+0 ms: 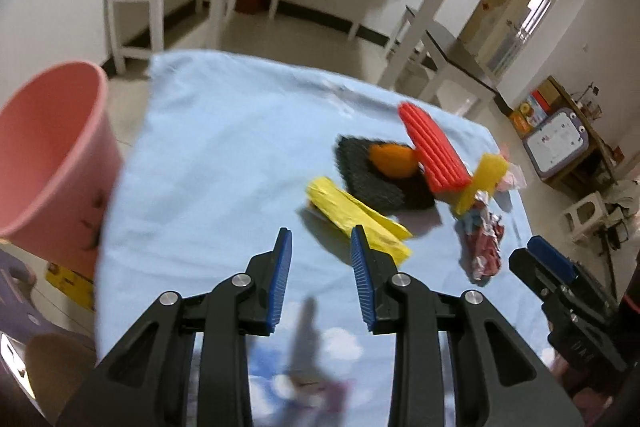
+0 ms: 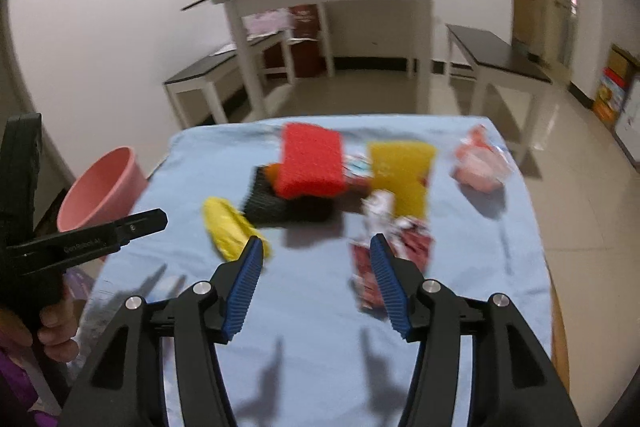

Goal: Collect trash
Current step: 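Move both grippers back over the table toward the yellow bag, then grasp the yellow plastic bag with left gripper while right gripper grasps red foil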

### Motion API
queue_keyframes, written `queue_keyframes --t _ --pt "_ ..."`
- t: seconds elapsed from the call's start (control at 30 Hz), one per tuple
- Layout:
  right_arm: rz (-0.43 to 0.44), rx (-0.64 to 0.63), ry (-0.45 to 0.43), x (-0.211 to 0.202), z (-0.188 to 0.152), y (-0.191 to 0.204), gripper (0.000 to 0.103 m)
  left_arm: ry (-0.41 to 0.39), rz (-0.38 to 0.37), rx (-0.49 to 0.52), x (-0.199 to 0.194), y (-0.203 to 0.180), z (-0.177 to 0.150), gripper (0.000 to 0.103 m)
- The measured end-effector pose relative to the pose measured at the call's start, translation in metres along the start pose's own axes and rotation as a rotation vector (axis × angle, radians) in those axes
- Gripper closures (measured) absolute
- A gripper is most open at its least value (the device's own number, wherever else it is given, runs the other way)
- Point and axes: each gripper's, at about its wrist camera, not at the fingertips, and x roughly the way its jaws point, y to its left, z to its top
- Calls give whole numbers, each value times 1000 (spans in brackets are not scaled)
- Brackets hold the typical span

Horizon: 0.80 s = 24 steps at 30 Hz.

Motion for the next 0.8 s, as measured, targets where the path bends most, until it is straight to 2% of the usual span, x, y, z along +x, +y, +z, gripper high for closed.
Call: queue_keyframes --t 0.17,0.57,0.8 --pt "-10 48 12 2 -6 -25 48 53 5 -29 25 -17 0 72" --pt "-2 98 66 22 -10 -43 47 137 29 -117 58 -27 7 72" --pt "-15 121 99 38 -8 -46 44 114 52 -136 63 -26 7 73"
